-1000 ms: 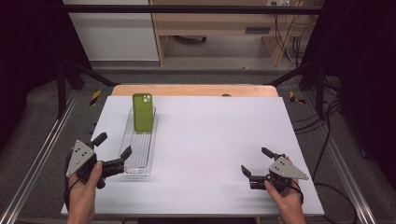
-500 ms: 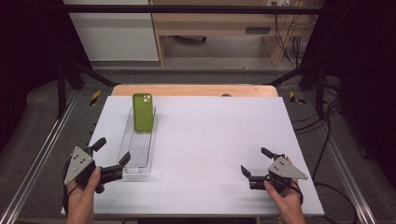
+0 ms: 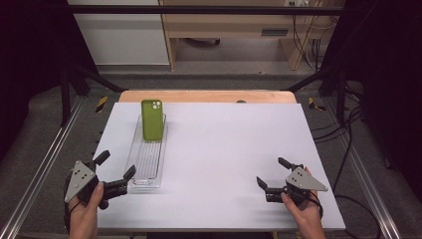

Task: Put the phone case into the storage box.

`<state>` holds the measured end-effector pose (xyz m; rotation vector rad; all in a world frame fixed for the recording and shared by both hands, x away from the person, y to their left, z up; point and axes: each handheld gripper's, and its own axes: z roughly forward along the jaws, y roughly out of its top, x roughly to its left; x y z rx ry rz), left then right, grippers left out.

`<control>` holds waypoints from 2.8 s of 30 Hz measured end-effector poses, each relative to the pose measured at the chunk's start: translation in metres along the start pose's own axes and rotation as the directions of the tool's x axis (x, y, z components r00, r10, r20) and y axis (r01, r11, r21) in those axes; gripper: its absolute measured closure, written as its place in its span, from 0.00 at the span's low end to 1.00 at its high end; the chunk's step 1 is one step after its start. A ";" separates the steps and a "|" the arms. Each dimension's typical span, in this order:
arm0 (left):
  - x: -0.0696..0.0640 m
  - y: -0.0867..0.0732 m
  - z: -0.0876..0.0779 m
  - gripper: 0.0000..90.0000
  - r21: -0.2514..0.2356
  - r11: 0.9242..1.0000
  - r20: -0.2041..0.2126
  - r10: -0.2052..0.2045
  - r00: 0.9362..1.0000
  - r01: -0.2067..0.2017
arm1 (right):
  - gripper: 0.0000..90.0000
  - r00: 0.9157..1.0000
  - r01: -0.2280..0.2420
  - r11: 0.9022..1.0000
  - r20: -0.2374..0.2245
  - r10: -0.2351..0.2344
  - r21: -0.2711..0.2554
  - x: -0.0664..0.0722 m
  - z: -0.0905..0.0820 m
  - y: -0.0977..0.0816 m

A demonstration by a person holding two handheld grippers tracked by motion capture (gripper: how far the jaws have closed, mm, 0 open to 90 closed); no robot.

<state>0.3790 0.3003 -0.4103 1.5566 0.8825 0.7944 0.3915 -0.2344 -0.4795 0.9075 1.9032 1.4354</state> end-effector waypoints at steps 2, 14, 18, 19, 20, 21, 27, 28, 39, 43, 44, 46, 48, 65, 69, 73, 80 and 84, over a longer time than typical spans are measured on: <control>0.000 -0.001 -0.001 0.02 -0.001 1.000 0.000 0.003 1.000 -0.003 | 0.04 1.000 0.001 1.000 -0.001 -0.001 0.001 0.000 0.000 0.000; 0.001 -0.012 -0.003 0.02 0.013 1.000 0.002 0.020 1.000 -0.020 | 0.04 1.000 0.000 1.000 -0.002 0.000 0.003 0.000 0.000 0.000; 0.002 -0.015 -0.002 0.02 0.012 1.000 0.006 0.022 1.000 -0.022 | 0.04 1.000 0.000 1.000 -0.002 0.000 0.003 0.000 0.000 0.000; 0.002 -0.016 -0.002 0.02 0.012 1.000 0.008 0.023 1.000 -0.023 | 0.04 1.000 0.000 1.000 -0.002 0.000 0.003 0.000 0.000 0.000; 0.002 -0.017 -0.002 0.02 0.010 1.000 0.010 0.024 1.000 -0.024 | 0.04 1.000 0.000 1.000 -0.002 0.000 0.003 0.000 0.000 0.000; 0.003 -0.018 -0.001 0.02 0.011 1.000 0.010 0.025 1.000 -0.025 | 0.04 1.000 0.001 1.000 -0.002 -0.001 0.004 0.000 0.000 0.000; 0.005 -0.024 0.001 0.02 0.010 1.000 0.013 0.027 1.000 -0.027 | 0.04 1.000 0.002 1.000 -0.006 -0.002 0.006 0.000 0.000 0.000; 0.006 -0.025 0.002 0.02 0.009 1.000 0.012 0.026 1.000 -0.026 | 0.04 1.000 0.002 1.000 -0.006 -0.002 0.006 0.000 0.000 0.000; 0.010 -0.038 0.012 0.02 0.010 1.000 0.009 0.022 1.000 -0.022 | 0.04 1.000 0.002 1.000 -0.006 -0.002 0.006 0.000 0.000 0.000; 0.011 -0.041 0.014 0.02 0.009 1.000 0.012 0.021 1.000 -0.021 | 0.04 1.000 0.002 1.000 -0.004 -0.002 0.005 0.000 0.000 -0.001; 0.011 -0.042 0.014 0.02 0.008 1.000 0.012 0.020 1.000 -0.020 | 0.04 1.000 0.002 1.000 -0.004 -0.002 0.006 0.000 0.000 -0.001; 0.012 -0.043 0.015 0.02 0.007 1.000 0.014 0.019 1.000 -0.019 | 0.04 1.000 0.002 1.000 -0.003 -0.002 0.005 -0.001 0.000 -0.001; 0.012 -0.045 0.015 0.02 0.009 1.000 0.015 0.018 1.000 -0.019 | 0.04 1.000 0.002 1.000 -0.002 -0.002 0.004 -0.001 0.000 -0.001; 0.003 -0.053 0.020 0.02 0.007 1.000 0.043 0.021 0.999 -0.022 | 0.04 1.000 -0.004 1.000 0.005 0.004 0.006 -0.003 0.001 -0.002; 0.002 -0.055 0.020 0.02 0.009 1.000 0.044 0.016 0.999 -0.017 | 0.04 1.000 -0.014 1.000 0.008 0.014 0.001 -0.004 0.000 -0.002; 0.002 -0.057 0.021 0.02 0.010 1.000 0.042 0.013 0.999 -0.013 | 0.04 0.999 -0.028 1.000 0.017 0.028 -0.005 -0.007 0.000 -0.002; 0.002 -0.058 0.024 0.02 0.011 1.000 0.039 0.008 0.999 -0.009 | 0.03 0.997 -0.072 0.997 0.034 0.073 -0.023 -0.013 -0.003 -0.004; 0.003 -0.057 0.023 0.02 -0.001 1.000 0.032 0.002 0.999 -0.002 | 0.03 0.995 -0.083 0.996 0.055 0.084 -0.022 -0.016 -0.003 -0.005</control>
